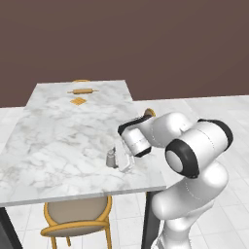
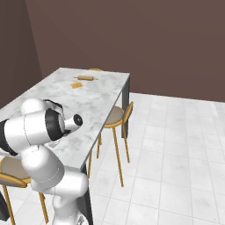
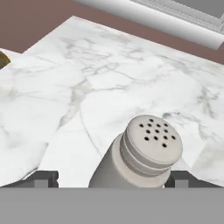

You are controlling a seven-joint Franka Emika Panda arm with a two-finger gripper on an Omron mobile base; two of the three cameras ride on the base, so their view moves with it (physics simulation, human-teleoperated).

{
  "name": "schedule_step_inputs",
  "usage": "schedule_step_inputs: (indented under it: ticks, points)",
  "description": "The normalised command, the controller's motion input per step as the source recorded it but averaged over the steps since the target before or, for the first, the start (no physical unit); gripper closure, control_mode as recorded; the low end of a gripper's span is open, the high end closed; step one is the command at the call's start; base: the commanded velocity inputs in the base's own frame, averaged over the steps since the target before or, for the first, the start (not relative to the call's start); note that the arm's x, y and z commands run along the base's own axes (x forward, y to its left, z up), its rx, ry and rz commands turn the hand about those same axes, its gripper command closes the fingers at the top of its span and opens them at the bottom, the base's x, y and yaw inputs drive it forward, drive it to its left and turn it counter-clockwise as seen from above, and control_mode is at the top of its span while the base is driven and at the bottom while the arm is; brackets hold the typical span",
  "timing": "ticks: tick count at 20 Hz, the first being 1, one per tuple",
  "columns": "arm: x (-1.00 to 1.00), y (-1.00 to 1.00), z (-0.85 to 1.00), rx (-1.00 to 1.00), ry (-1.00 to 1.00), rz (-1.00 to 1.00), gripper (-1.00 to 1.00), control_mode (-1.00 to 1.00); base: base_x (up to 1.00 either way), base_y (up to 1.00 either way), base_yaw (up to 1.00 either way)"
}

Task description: Move the shaker and mayonnaise from the cabinet to the dining counter.

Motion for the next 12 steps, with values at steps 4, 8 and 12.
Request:
schedule_step_inputs:
  ticks: [4,8,12]
  points:
    - [-0.03,-0.2,0.02,0.03,0.01,0.04,-1.0,-1.0,0.0,0.0,0.0]
    - [-0.16,-0.23,0.09,0.04,0.02,0.04,-1.0,-1.0,0.0,0.0,0.0]
    - [-0.08,-0.19,0.08,0.06,0.11,0.01,-1.0,-1.0,0.0,0.0,0.0]
